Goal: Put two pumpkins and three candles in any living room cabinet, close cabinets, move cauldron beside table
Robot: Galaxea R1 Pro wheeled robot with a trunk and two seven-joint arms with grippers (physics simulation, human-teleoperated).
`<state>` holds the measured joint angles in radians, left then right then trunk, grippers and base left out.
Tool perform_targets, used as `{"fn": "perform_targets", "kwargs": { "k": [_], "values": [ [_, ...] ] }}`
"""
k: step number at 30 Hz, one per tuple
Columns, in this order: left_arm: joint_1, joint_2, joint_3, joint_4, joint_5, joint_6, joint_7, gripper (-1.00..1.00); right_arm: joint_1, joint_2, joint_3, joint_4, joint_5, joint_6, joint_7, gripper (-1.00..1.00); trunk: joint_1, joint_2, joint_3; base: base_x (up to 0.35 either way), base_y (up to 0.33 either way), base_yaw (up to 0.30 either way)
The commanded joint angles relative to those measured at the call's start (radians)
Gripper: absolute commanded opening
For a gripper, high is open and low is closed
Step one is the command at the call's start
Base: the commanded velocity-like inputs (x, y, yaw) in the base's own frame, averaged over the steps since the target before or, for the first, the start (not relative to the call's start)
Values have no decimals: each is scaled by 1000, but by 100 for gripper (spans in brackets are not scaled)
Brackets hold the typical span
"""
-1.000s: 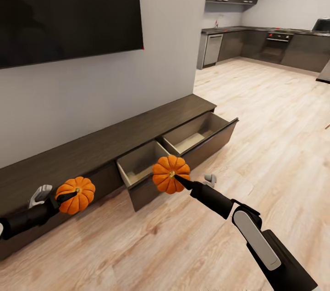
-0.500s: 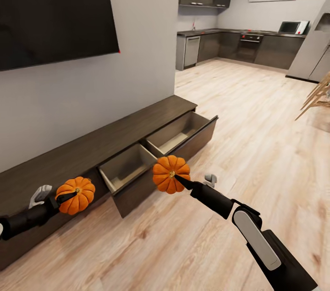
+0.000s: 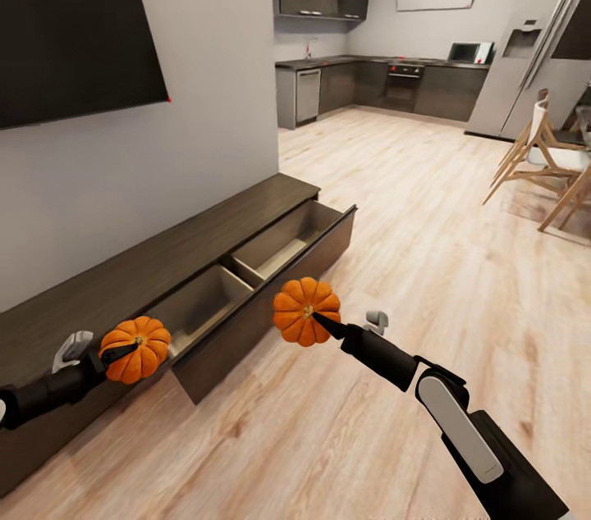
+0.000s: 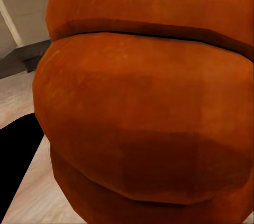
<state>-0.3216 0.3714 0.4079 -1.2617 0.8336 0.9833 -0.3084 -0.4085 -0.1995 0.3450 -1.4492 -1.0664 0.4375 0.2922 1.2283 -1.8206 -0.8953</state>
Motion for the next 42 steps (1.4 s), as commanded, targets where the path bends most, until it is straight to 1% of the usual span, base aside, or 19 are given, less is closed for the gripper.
{"fn": "perform_targets", "kwargs": {
  "k": [1,42],
  "values": [
    [-1,0,2,-1,4,6,-6,-100,-1,0,1,0,-12,4,-1,-100,0,0,0,0,0,-258],
    [-1,0,2,-1,4,6,-6,-100,-1,0,1,6,-12,3,-1,-100,0,0,37,0,0,-258]
  ]
}}
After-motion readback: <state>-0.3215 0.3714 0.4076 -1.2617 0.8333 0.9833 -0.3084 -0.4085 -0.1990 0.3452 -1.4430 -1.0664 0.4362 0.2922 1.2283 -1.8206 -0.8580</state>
